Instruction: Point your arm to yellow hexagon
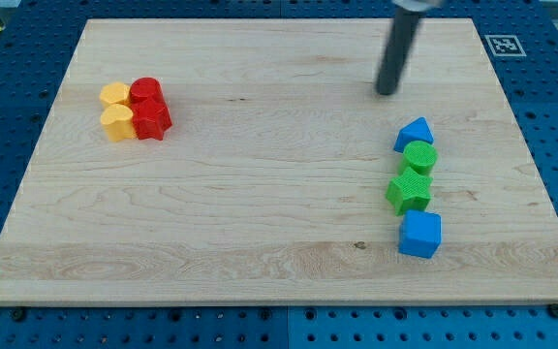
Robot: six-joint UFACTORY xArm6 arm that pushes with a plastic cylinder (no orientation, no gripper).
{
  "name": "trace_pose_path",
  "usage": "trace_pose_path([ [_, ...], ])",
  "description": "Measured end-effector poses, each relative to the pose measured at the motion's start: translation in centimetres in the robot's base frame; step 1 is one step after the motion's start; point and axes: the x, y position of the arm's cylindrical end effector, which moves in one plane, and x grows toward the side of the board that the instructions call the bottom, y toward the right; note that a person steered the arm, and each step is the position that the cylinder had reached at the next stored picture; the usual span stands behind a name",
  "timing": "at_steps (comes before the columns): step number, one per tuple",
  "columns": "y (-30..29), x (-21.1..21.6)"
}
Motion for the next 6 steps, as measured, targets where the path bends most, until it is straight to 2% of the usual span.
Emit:
trace_pose_path([
  [3,-25.9,-5.5],
  [4,-30.2,-5.7],
  [6,-31.7,-5.9],
])
